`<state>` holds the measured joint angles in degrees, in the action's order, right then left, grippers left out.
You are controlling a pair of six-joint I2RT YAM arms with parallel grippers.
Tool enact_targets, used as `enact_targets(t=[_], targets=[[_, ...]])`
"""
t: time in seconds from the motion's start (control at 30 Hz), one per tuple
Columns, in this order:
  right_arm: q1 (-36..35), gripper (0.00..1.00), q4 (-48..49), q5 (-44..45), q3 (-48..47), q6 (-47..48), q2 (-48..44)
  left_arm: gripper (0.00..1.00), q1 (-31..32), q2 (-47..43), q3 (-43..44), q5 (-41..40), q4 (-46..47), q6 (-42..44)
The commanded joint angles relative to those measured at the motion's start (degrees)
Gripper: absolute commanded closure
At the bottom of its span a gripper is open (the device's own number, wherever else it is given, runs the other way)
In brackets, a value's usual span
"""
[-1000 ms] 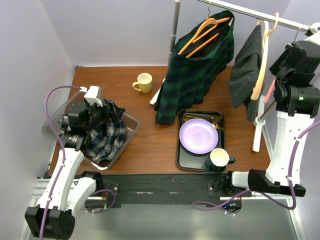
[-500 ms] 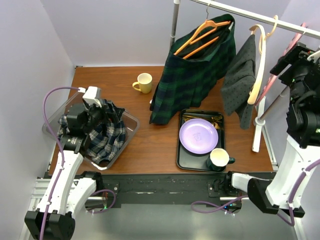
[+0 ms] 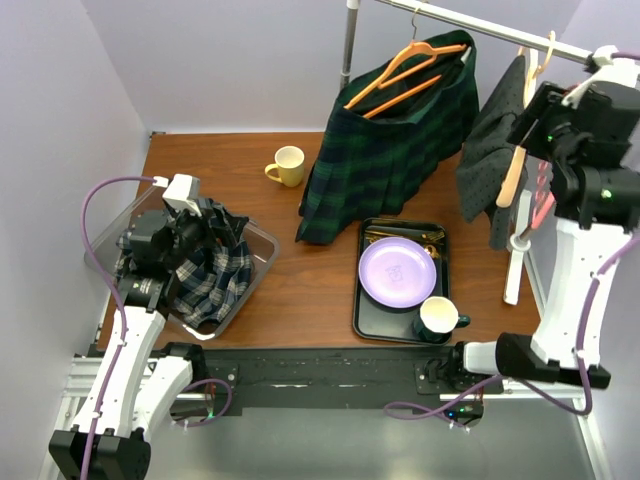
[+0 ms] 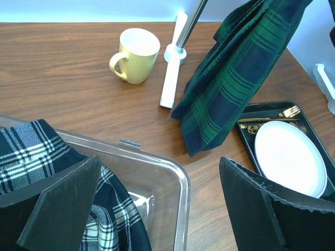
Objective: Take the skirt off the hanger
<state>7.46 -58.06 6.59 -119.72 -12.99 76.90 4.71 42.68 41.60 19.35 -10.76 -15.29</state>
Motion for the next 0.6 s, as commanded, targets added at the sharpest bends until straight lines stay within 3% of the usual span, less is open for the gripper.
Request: enact_targets(t=[0.0, 0.23, 0.5, 0.57], targets=[[0.09, 0.37, 3.39, 1.94, 3.26, 0.16, 0.44, 0.0, 0.3, -0.75, 0.06, 0.95, 2.15, 0.52], [0.09, 0.39, 5.76, 1.68, 6.87, 0.07, 1.05, 0.0, 0.3, -0.75, -0.03, 0.77, 2.06, 0.52], [0.09, 0.56, 7.52, 0.71, 7.05, -0.63, 1.41, 0.0, 0.3, -0.14, 0.06, 1.12, 2.24, 0.52], [0.09, 0.65, 7.53, -0.17, 6.26, -0.63, 1.76, 0.0, 0.3, -0.14, 0.06, 1.12, 2.24, 0.52]])
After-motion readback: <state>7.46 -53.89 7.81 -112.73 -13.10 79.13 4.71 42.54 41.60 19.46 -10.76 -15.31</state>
